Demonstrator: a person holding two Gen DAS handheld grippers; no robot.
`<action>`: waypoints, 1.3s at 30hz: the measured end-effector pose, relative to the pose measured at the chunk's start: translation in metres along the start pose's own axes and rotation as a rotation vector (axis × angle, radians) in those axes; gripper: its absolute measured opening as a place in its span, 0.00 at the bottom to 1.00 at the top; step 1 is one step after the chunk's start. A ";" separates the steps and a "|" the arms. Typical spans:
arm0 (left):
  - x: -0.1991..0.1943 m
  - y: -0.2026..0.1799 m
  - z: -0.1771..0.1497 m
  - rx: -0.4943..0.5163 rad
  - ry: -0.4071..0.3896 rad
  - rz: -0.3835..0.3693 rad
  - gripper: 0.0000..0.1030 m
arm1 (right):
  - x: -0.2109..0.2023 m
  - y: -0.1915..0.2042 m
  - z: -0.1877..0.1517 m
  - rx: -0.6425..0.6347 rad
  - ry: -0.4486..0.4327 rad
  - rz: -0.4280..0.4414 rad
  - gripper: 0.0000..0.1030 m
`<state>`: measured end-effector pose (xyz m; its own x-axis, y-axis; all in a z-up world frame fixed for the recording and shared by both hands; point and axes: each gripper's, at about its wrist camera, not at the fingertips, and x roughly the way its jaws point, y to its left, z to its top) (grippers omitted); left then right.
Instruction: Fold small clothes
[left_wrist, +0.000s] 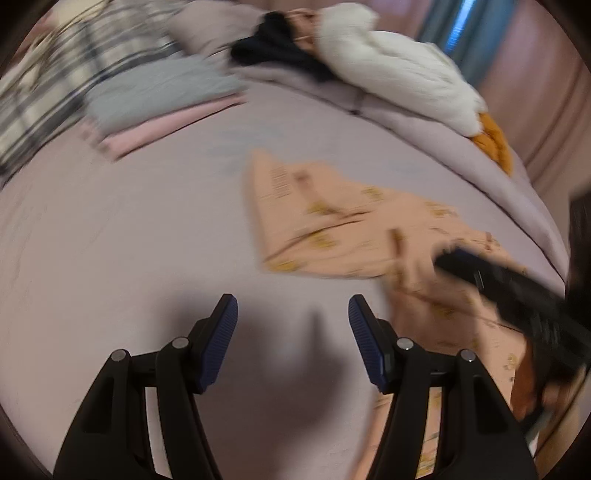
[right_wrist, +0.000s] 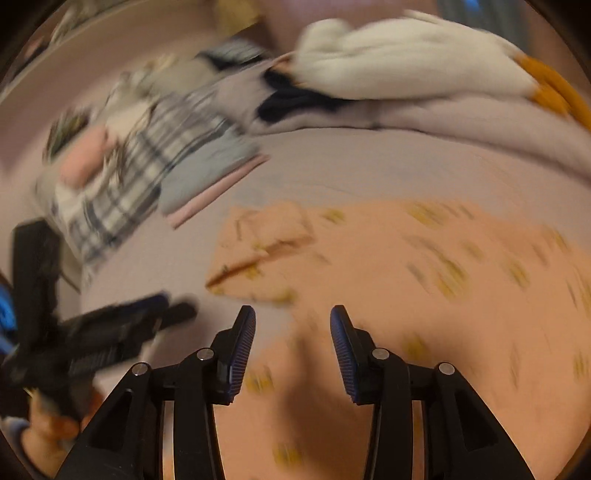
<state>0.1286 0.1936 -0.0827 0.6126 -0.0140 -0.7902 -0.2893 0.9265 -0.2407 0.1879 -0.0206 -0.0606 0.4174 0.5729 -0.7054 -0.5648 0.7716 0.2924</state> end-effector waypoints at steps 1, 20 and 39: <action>0.001 0.005 -0.002 -0.014 0.002 0.002 0.61 | 0.015 0.009 0.011 -0.047 0.016 -0.014 0.41; -0.005 0.043 -0.030 -0.106 0.051 -0.068 0.61 | 0.125 0.032 0.058 -0.213 0.244 -0.122 0.12; -0.023 0.024 -0.041 -0.071 0.072 -0.064 0.62 | -0.111 -0.101 0.012 0.525 -0.228 0.204 0.10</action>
<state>0.0776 0.2006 -0.0929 0.5776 -0.1022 -0.8099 -0.3036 0.8941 -0.3293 0.2071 -0.1590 -0.0045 0.5121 0.7238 -0.4625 -0.2473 0.6399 0.7275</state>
